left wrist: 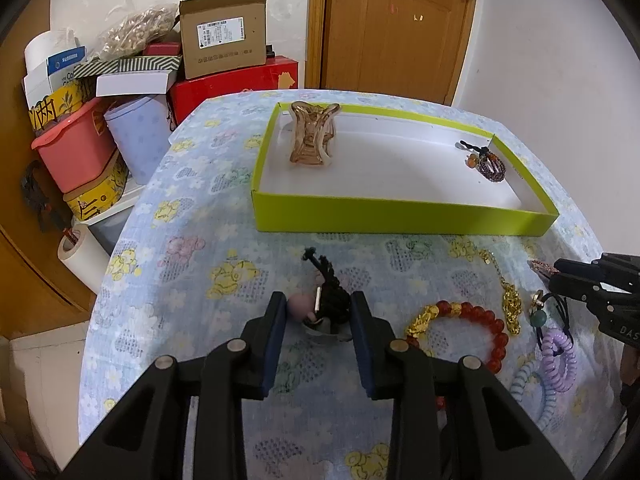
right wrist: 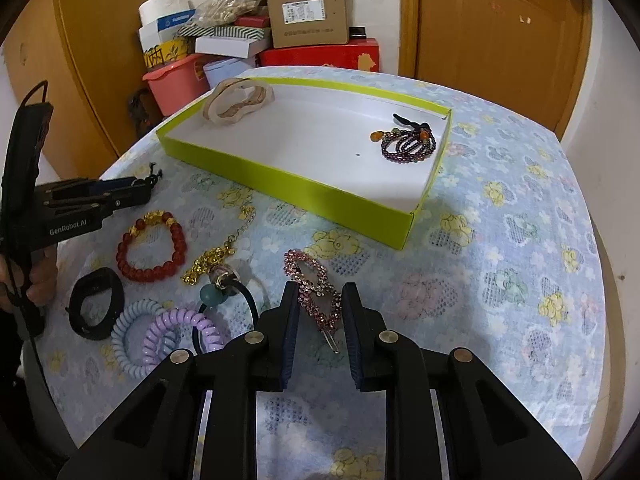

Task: Organize jewelry
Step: 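Carry both held items into the lime-green tray and open both tools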

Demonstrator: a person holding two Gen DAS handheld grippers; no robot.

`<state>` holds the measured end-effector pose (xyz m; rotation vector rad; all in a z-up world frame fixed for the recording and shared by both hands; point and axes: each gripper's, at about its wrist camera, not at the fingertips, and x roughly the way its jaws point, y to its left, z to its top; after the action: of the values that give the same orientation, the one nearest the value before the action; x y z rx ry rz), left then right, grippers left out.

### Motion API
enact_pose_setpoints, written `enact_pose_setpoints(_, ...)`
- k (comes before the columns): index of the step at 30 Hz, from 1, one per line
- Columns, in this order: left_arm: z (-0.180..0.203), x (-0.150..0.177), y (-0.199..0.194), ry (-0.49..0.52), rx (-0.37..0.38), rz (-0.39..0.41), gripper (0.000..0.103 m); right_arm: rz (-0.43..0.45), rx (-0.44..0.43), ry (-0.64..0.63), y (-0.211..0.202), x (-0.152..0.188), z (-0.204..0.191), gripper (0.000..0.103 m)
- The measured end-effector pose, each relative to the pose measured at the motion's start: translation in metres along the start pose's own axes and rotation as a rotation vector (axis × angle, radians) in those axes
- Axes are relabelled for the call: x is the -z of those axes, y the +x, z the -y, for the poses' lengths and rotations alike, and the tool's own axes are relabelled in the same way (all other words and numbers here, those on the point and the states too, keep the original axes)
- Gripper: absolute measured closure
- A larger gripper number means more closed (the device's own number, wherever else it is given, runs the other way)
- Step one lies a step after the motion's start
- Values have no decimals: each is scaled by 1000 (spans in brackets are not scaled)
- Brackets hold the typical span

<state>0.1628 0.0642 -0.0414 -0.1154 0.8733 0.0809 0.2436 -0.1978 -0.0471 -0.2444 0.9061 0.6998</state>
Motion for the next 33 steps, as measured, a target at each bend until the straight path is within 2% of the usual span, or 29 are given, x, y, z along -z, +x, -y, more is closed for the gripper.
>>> enact_pose_setpoints(11, 5, 8, -17, 6, 53, 32, 73, 43, 12, 71, -23, 11, 5, 81)
enact_pose_setpoints(21, 11, 8, -59, 8, 69, 100, 73, 102, 18, 103, -57, 18, -3, 81)
enact_pose_setpoints(26, 14, 5, -74, 14, 76, 129, 73, 125, 17, 96, -68, 17, -9, 81)
enact_pose_setpoints(33, 14, -4, -74, 10, 79, 137, 73, 153, 21, 89, -75, 5, -11, 81)
